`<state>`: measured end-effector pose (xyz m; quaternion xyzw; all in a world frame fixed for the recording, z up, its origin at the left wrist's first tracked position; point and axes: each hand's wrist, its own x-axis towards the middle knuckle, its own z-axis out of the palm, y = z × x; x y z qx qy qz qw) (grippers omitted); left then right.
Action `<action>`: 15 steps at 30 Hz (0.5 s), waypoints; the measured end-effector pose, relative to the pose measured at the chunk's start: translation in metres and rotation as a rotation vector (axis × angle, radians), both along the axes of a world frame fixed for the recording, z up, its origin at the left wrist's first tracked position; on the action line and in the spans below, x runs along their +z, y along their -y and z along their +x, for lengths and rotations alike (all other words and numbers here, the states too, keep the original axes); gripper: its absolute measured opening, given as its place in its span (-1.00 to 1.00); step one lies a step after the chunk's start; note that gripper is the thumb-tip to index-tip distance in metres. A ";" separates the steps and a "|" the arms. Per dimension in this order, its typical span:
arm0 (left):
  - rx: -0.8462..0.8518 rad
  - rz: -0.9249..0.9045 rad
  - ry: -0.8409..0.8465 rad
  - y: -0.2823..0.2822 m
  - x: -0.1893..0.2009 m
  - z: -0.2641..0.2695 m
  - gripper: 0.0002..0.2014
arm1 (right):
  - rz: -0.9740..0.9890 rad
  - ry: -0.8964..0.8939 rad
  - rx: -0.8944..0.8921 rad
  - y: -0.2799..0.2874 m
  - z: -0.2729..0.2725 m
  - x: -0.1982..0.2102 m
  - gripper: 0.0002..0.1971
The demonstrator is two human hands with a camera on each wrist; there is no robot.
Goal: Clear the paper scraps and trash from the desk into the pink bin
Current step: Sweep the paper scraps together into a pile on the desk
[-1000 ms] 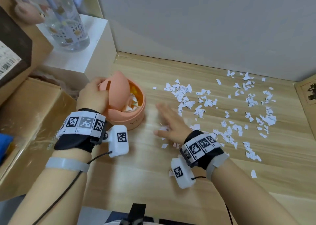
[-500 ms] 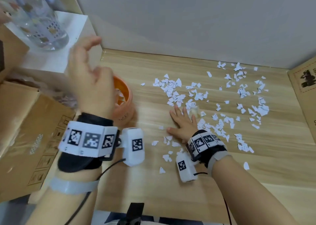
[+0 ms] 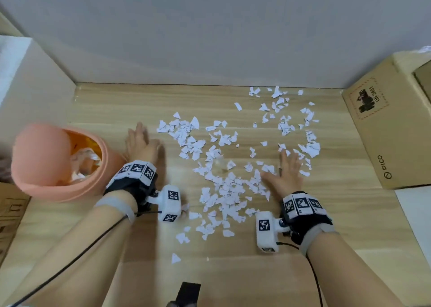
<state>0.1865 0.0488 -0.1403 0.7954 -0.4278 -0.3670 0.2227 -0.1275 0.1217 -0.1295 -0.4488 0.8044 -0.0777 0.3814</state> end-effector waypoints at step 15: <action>-0.164 -0.132 -0.327 0.018 0.036 -0.084 -0.73 | -0.384 0.456 -0.200 0.044 -0.006 0.015 -0.64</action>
